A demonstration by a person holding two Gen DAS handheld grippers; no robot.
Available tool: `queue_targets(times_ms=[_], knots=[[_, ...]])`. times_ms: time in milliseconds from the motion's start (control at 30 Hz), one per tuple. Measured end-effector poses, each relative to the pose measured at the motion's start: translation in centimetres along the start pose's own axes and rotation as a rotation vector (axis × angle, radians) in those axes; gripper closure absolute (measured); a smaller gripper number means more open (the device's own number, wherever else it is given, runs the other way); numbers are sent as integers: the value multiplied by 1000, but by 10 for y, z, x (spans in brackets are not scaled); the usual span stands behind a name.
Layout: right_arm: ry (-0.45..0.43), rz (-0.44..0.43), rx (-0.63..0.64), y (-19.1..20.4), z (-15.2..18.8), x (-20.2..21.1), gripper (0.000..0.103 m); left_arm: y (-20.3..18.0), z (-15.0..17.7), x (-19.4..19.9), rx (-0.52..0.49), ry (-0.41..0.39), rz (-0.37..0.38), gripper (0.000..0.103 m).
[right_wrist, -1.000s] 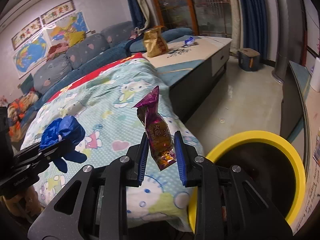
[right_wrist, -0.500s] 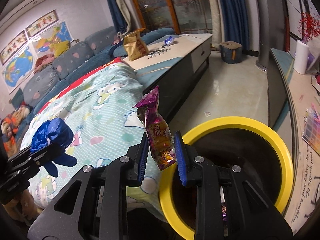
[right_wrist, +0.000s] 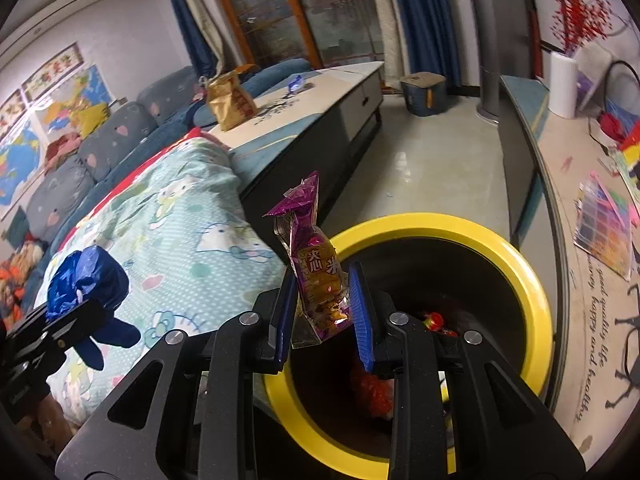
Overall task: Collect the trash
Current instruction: 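Carry the blue bag and purple wrapper over the yellow bin and open both tools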
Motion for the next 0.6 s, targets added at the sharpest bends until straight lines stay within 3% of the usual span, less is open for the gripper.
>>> queue_targets(times_ms=[600], knots=[[-7, 71, -106, -55, -3, 4, 82, -45, -9, -40, -93, 19, 78, 83]])
Point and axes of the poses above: each gripper's, at about its wrist camera, not at the fingertips, and x roughly against the way its jaws point, y to its left, z to its underside, the point moved 6 cm from there along -x, roughly the way its jaws point, and after that the axes turned 15 degrees about -x, right-handed, at the moved point
